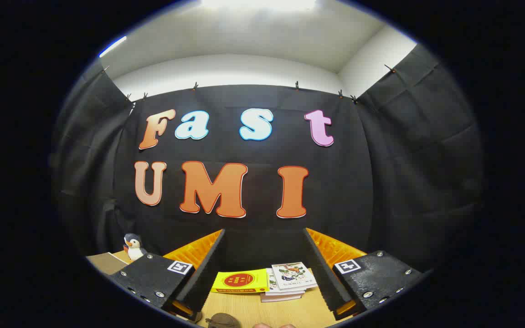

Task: Open the storage box then place both shoes into the box .Put the left shoe in first, then the right shoe, with the right side of both shoes facing outward in a uniform manner.

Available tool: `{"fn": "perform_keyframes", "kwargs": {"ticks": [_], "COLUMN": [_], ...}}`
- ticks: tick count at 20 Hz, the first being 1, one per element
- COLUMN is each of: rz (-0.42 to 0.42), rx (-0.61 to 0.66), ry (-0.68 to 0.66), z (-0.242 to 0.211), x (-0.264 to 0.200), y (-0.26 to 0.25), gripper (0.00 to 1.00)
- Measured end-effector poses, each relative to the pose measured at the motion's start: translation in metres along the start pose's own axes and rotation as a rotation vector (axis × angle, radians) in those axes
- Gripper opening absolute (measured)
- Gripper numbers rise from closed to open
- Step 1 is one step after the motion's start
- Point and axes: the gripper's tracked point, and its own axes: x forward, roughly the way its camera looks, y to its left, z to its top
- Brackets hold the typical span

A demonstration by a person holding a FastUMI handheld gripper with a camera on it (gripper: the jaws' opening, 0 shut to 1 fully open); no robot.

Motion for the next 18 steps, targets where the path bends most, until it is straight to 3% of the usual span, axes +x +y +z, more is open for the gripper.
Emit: {"fn": "perform_keyframes", "kwargs": {"ticks": [9,18], "rz": [0.113,0.200], "rx": [-0.108,-0.102], "ry": [-0.045,-0.028], "z": [0.034,0.033], "x": [-0.003,0.004], "y": [0.056,0.091], "gripper": [0.97,0.97]}}
